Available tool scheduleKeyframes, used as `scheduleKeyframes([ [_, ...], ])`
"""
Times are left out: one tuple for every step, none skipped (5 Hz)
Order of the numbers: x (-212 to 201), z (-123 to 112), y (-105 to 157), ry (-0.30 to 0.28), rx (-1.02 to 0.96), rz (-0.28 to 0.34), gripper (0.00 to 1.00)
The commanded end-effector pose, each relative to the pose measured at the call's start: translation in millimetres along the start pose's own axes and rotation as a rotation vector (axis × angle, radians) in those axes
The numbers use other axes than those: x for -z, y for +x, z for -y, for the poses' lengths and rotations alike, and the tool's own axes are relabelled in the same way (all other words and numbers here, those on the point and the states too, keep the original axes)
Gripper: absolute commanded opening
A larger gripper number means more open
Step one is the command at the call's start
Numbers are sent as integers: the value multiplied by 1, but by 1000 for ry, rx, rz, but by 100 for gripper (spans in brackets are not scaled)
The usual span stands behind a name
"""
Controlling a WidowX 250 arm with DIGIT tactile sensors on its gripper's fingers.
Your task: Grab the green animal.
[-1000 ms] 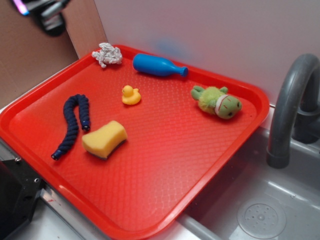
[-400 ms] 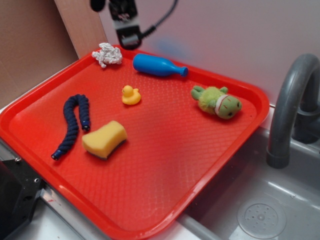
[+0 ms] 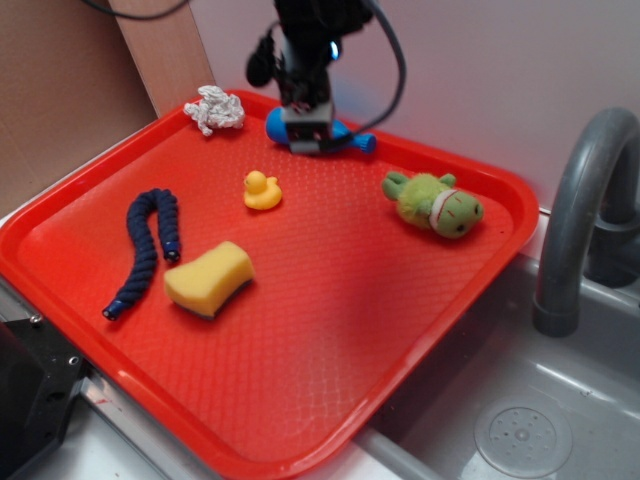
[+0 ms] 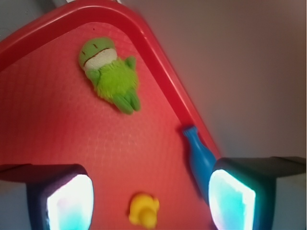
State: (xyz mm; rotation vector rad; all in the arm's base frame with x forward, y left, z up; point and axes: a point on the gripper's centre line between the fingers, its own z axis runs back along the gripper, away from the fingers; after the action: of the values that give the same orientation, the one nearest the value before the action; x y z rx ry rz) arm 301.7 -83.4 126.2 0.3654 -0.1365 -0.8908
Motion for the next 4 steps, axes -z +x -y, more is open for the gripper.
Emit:
scheduleKeyframes([
  [26,24,36,72,-8,39,100],
  [33,30,47,23,-14,72,100],
  [39,31,64,42,-66,94,100],
  [46,26,72,35,-118,112,100],
])
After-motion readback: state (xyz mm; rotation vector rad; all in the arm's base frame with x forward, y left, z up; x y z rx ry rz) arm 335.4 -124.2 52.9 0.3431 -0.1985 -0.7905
